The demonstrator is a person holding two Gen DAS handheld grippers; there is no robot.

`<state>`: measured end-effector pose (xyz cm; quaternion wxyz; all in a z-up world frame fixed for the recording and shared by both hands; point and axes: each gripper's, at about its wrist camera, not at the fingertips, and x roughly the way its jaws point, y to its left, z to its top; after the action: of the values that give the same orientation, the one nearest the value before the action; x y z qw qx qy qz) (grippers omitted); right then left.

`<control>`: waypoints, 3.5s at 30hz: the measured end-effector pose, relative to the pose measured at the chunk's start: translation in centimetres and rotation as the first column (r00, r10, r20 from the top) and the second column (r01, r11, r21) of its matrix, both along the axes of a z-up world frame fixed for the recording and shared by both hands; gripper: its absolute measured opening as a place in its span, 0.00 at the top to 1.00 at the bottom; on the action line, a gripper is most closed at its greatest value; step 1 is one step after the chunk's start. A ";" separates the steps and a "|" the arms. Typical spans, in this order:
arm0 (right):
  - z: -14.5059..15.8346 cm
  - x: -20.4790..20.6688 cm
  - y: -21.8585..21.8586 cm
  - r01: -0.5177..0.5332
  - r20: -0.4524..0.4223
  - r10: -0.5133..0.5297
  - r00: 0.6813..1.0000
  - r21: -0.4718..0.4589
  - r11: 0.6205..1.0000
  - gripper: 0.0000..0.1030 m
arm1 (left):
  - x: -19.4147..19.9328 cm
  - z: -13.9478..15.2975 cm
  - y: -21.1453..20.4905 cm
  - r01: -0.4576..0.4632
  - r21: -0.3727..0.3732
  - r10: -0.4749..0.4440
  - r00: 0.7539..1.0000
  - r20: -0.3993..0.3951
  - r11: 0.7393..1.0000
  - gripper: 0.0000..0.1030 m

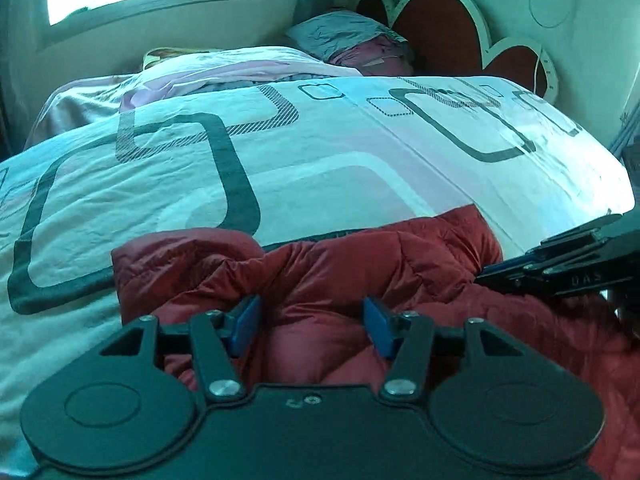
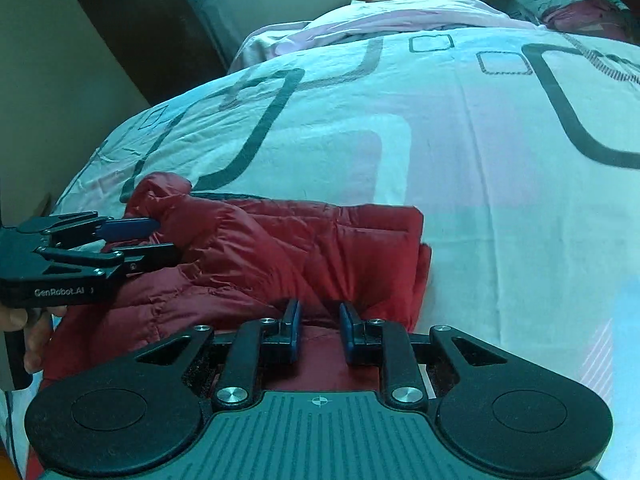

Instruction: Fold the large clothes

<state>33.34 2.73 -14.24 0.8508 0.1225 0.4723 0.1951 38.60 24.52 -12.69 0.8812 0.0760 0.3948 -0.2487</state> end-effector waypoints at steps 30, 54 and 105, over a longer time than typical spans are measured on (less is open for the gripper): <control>2.5 -17.5 0.4 -0.192 0.040 0.192 0.981 0.014 0.981 0.79 | -21.7 0.9 0.5 -0.168 -0.017 0.169 0.984 0.059 0.986 0.48; 2.9 -9.4 -0.2 -0.060 0.119 0.056 0.991 0.028 0.998 0.79 | -16.6 1.4 0.6 -0.275 -0.081 0.282 0.953 0.108 0.958 0.47; 14.7 -37.8 -5.5 -0.063 0.316 0.077 0.946 -0.054 0.997 0.63 | -43.2 11.1 -8.0 -0.475 -0.086 0.476 0.821 0.314 0.876 0.00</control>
<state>-4.42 -2.81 0.42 0.9108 0.0540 0.3372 0.2321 -4.55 16.49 -1.58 0.9682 0.0134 0.2498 -0.0058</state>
